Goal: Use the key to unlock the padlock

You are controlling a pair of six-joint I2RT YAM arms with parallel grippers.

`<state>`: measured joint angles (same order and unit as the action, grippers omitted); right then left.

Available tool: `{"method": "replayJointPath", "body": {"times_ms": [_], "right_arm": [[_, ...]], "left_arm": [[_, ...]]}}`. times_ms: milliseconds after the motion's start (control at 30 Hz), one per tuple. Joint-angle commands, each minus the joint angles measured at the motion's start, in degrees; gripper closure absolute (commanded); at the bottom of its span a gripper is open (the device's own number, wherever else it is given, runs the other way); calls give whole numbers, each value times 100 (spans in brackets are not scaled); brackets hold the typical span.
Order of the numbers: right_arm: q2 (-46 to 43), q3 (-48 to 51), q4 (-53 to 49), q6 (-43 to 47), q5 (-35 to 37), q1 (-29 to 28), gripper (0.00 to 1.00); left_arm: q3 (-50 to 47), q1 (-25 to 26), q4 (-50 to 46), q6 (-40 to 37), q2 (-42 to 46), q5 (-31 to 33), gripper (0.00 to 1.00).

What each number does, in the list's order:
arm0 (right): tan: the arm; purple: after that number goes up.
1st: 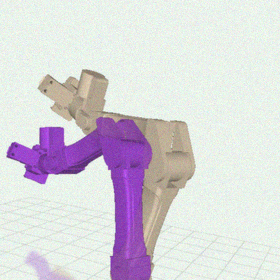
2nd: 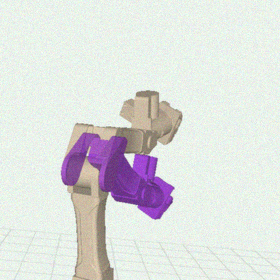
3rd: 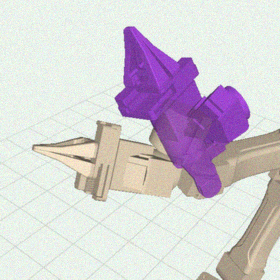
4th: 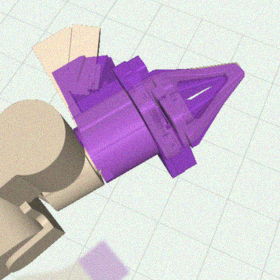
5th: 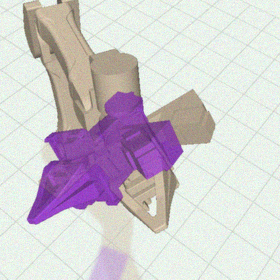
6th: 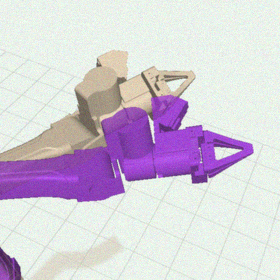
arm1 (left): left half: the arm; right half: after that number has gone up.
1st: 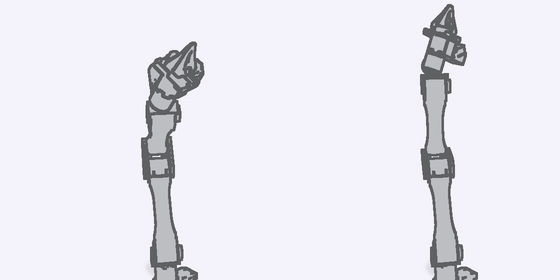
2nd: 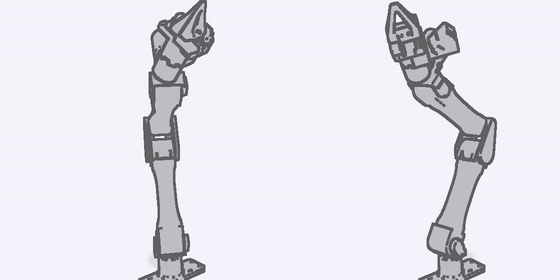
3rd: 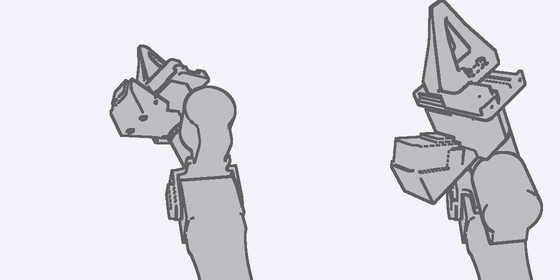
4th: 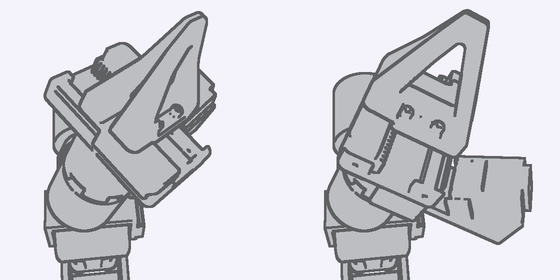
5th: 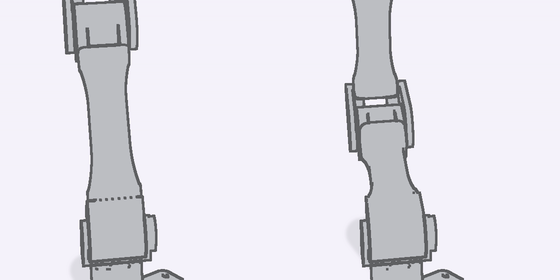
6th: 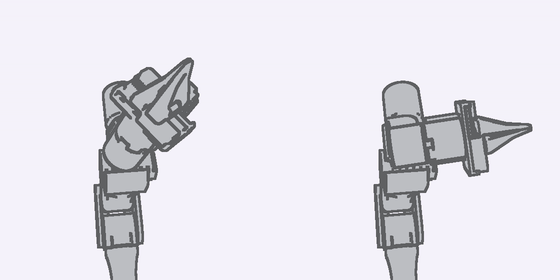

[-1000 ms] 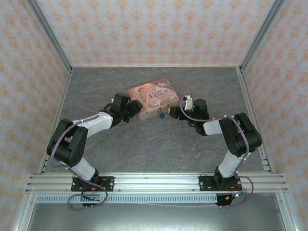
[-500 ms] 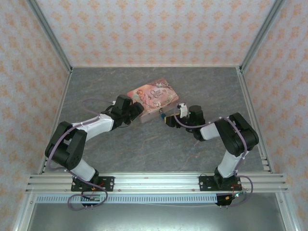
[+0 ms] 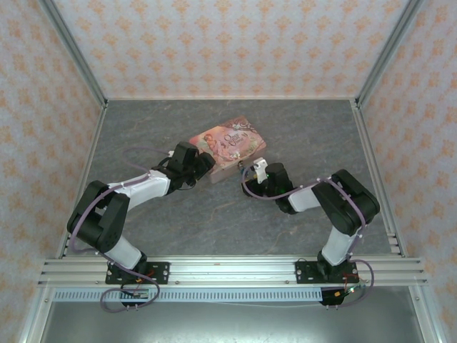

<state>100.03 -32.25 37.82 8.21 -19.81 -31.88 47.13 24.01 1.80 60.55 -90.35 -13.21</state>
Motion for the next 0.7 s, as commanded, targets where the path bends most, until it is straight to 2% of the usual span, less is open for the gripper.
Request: {"method": "replayJointPath", "body": {"times_ms": [0, 167, 467, 667], "right_arm": [[139, -193, -113, 351, 378, -149, 41], [301, -327, -145, 562, 649, -300, 41], [518, -536, -127, 538, 575, -341, 53], [591, -617, -8, 485, 541, -345, 56]], "left_arm": [[-250, 76, -734, -8, -200, 73, 26], [-254, 76, -728, -9, -226, 66, 26], [-249, 70, -700, 29, -247, 55, 26], [-253, 90, -702, 44, -246, 47, 26]]}}
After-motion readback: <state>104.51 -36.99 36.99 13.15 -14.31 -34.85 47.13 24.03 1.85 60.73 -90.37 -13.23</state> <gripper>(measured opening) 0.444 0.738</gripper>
